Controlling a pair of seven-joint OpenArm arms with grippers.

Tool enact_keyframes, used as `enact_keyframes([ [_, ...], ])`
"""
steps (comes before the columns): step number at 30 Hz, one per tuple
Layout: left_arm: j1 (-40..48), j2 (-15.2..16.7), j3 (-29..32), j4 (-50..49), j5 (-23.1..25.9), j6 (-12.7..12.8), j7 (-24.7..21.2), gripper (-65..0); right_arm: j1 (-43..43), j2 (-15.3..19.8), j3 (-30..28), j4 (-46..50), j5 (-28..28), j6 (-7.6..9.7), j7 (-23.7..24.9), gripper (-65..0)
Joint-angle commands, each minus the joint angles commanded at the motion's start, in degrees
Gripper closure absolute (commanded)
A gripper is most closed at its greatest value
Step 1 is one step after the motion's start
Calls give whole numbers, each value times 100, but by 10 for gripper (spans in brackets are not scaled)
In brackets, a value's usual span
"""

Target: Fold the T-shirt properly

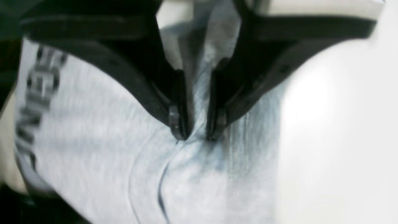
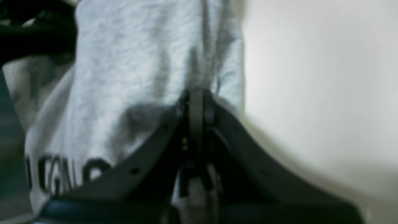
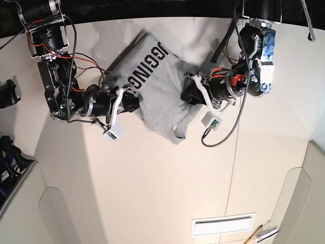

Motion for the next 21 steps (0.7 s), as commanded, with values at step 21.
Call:
enact_keyframes([
  [21, -164, -984, -2, 1178, -1397, 0, 605, -129, -1381, 232, 1294, 2127, 302, 0, -643, 0],
])
